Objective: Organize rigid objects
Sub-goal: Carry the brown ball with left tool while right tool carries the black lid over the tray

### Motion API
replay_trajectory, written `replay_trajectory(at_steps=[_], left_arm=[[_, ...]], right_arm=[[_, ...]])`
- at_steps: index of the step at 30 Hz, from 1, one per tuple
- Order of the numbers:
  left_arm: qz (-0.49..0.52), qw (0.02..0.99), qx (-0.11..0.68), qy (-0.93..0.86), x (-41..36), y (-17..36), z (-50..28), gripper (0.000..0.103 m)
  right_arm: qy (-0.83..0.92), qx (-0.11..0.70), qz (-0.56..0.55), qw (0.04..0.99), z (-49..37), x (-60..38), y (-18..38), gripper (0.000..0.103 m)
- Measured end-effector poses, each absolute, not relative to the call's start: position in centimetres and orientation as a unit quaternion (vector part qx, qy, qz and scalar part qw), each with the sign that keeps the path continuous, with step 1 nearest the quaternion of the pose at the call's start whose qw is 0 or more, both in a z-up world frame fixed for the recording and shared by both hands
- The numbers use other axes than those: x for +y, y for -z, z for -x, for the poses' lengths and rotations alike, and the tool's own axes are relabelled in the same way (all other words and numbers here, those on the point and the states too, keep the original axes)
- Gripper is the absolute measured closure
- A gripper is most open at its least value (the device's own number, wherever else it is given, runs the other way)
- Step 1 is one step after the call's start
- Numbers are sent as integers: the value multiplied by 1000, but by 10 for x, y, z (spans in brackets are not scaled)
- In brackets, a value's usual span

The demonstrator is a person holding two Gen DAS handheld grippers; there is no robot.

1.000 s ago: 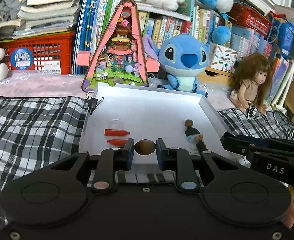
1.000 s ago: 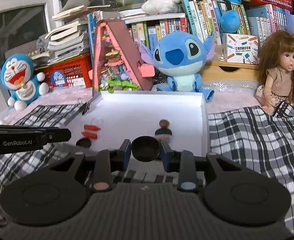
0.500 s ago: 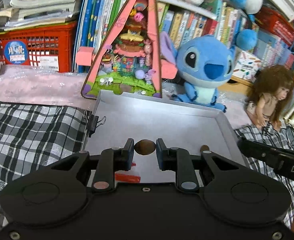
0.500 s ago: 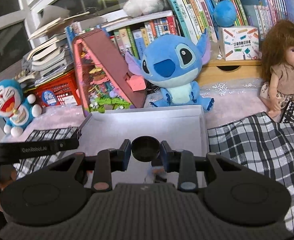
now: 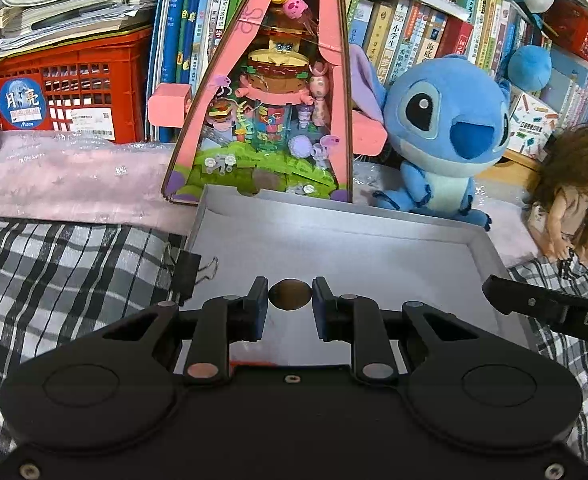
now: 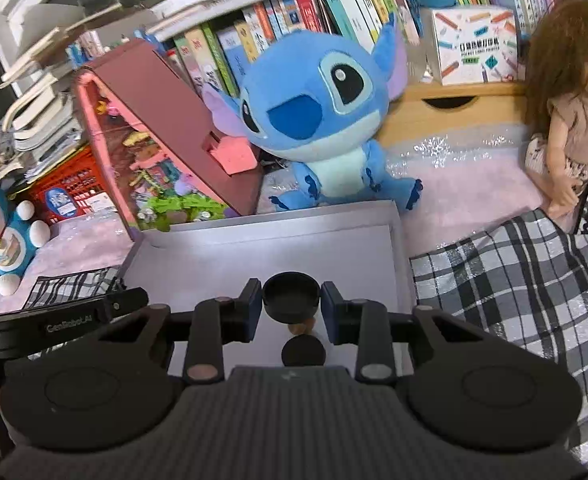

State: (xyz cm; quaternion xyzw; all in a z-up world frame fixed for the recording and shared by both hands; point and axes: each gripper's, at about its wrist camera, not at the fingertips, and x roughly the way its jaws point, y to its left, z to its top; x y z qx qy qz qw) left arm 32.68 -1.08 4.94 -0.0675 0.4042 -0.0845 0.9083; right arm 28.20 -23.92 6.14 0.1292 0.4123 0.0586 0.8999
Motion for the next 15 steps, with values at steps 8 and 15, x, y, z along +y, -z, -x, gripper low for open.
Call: replay_trajectory(at_steps=[8, 15], left_arm=[[49, 906, 412, 79, -12, -36, -337, 81], [41, 905, 417, 76, -12, -28, -343, 81]], right_arm=[[-49, 428, -117, 895, -299, -233, -40, 65], [-44, 430, -103, 896, -310, -224, -28, 65]])
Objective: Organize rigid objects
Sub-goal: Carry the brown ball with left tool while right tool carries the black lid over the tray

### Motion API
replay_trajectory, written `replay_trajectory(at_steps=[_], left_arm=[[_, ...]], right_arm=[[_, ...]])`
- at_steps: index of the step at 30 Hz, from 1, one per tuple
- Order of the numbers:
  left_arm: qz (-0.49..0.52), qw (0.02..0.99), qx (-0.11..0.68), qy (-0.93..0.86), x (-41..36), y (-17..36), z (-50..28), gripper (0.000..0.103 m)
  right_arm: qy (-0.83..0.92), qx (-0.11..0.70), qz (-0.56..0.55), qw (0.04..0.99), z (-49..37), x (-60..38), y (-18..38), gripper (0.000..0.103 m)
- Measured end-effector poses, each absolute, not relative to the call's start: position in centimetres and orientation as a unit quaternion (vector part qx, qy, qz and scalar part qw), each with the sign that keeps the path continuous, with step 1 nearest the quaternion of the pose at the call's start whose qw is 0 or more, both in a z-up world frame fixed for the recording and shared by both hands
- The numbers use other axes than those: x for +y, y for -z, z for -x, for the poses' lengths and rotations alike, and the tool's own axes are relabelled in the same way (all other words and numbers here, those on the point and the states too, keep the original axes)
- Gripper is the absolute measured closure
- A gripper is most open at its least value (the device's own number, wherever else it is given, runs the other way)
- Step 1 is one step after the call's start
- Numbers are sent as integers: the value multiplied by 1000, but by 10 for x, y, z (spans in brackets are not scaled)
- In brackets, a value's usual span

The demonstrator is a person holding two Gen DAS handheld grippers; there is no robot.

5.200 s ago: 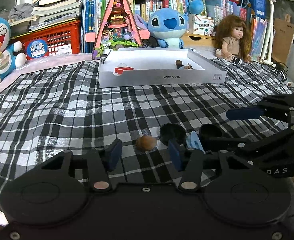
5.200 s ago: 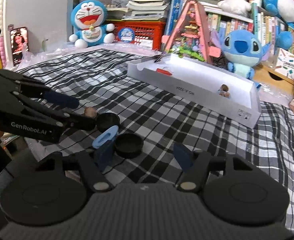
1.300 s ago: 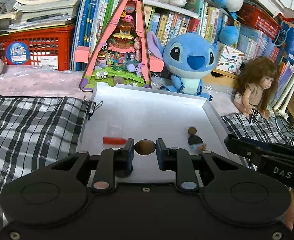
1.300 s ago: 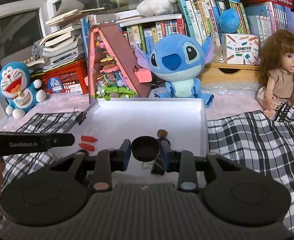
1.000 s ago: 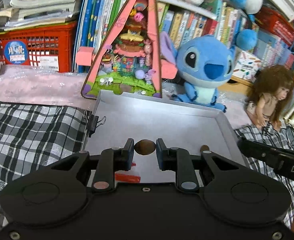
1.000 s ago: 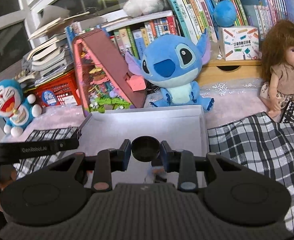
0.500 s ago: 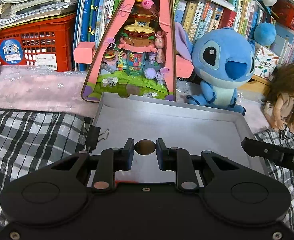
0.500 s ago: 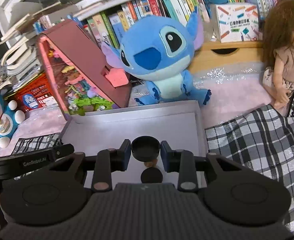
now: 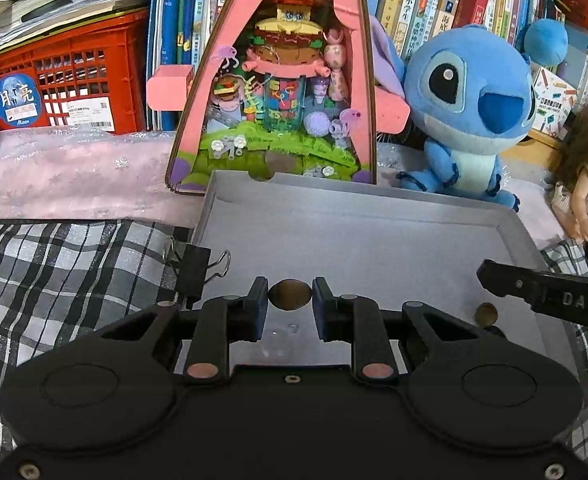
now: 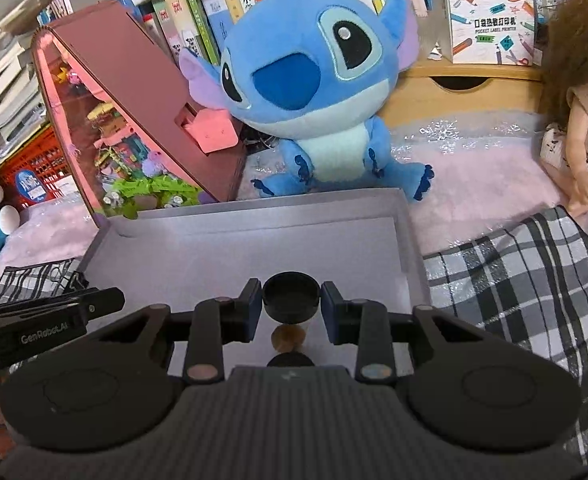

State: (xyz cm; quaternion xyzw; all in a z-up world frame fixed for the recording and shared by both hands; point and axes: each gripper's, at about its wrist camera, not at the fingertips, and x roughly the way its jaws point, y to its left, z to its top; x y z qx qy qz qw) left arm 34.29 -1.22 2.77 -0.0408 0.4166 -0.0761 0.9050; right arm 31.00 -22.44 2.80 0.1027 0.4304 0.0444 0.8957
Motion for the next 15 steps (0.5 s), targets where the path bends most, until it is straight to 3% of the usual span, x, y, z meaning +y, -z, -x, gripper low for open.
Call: replay_trajectory(at_steps=[15], left_arm=[[17, 907, 413, 79, -19, -18, -343, 81]], right_arm=[[-28, 440, -87, 893, -319, -216, -8, 65]])
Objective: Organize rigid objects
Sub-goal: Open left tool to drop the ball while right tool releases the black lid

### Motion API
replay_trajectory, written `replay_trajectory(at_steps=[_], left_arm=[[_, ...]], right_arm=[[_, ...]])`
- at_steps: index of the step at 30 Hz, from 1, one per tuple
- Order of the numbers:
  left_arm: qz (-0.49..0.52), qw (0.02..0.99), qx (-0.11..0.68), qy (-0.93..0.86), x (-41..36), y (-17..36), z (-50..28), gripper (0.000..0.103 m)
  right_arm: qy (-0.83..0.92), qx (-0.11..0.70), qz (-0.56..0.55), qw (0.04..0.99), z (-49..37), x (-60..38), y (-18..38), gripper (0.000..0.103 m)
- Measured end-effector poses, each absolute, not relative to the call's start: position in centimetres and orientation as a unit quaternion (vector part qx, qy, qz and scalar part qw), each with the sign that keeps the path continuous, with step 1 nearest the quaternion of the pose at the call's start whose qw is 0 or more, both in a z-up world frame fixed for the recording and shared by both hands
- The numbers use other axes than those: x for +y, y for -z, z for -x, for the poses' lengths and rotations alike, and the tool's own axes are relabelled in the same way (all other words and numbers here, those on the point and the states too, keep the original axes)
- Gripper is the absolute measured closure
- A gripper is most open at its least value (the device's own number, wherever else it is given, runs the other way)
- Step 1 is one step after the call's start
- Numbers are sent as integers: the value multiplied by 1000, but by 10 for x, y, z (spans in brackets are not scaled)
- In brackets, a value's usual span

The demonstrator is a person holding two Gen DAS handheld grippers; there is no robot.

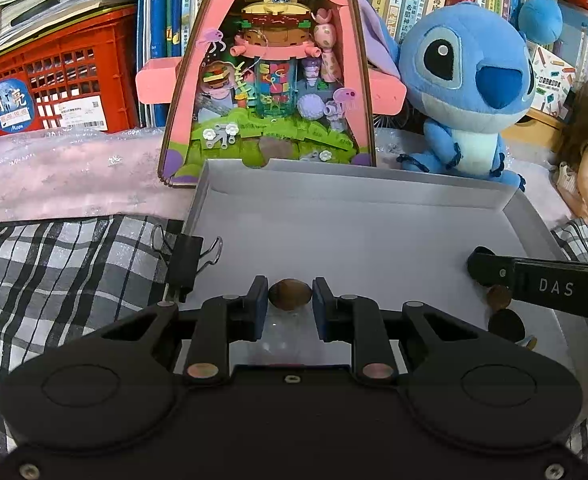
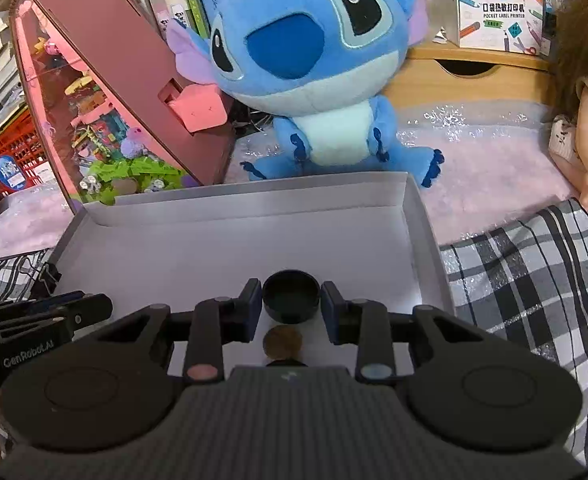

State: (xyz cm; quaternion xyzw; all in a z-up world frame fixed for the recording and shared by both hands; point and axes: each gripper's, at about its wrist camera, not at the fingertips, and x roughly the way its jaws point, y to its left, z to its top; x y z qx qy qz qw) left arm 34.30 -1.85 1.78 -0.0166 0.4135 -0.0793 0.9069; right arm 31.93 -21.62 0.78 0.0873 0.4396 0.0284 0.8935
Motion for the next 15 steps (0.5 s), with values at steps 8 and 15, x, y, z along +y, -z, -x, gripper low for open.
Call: replay_trajectory(at_steps=[8, 15], left_arm=[[12, 911, 406, 79, -19, -16, -341, 80], [16, 913, 399, 81, -18, -20, -334, 56]], right_arm=[[-30, 438, -83, 895, -319, -216, -6, 62], [-34, 426, -82, 900, -311, -217, -11, 41]])
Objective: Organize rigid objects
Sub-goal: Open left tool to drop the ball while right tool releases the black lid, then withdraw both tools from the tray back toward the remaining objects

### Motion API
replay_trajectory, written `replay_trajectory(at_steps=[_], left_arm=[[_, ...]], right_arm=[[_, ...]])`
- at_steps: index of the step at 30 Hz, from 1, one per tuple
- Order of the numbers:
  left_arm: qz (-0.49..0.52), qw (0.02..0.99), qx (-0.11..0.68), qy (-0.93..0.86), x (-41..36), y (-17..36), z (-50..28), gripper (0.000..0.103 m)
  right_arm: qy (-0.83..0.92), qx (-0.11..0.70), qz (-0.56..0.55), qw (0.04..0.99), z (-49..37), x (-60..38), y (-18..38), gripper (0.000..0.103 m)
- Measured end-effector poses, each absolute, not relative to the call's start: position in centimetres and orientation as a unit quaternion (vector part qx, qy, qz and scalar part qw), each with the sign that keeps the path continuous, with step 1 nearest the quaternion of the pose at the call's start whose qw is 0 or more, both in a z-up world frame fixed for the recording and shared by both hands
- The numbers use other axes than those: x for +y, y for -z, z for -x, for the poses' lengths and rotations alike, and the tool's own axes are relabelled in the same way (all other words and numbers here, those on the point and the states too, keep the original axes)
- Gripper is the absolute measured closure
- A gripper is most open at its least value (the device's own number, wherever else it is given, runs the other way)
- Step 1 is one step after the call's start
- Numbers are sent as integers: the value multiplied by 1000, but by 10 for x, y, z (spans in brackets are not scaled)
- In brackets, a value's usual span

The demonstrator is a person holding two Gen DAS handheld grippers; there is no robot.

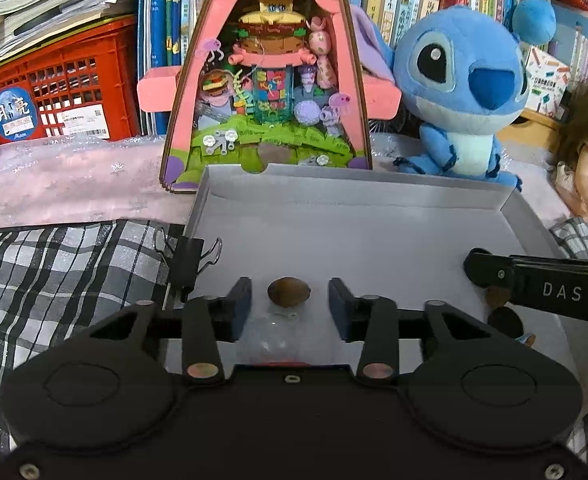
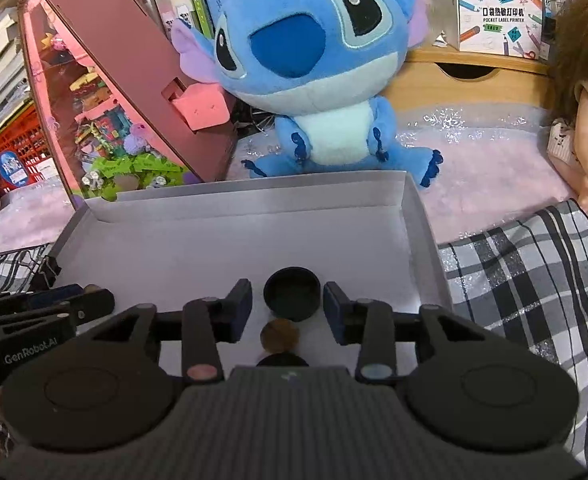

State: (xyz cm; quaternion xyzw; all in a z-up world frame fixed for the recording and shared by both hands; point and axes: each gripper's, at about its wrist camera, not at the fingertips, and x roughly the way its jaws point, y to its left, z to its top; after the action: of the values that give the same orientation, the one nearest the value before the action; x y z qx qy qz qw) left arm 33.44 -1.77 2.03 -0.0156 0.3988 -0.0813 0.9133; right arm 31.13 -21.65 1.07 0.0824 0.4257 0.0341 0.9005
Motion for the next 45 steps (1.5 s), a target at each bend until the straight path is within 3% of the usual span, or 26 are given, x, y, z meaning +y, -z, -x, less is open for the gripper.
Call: replay_trajectory(at_steps=[7, 12, 25, 45], left_arm=[[13, 921, 380, 88, -14, -35, -313, 41], [16, 928, 359, 97, -10, -47, -287, 24], [0, 929, 337, 151, 0, -64, -203, 21], [-12, 926, 334, 176, 11, -45, -105, 21]], right_arm=[[-37, 401, -99, 910, -297, -221, -23, 23], [-43, 384, -95, 917, -282, -223, -33, 18], [-88, 343, -71, 932, -221, -219, -57, 11], [-139, 312, -36, 939, -127, -213, -57, 5]])
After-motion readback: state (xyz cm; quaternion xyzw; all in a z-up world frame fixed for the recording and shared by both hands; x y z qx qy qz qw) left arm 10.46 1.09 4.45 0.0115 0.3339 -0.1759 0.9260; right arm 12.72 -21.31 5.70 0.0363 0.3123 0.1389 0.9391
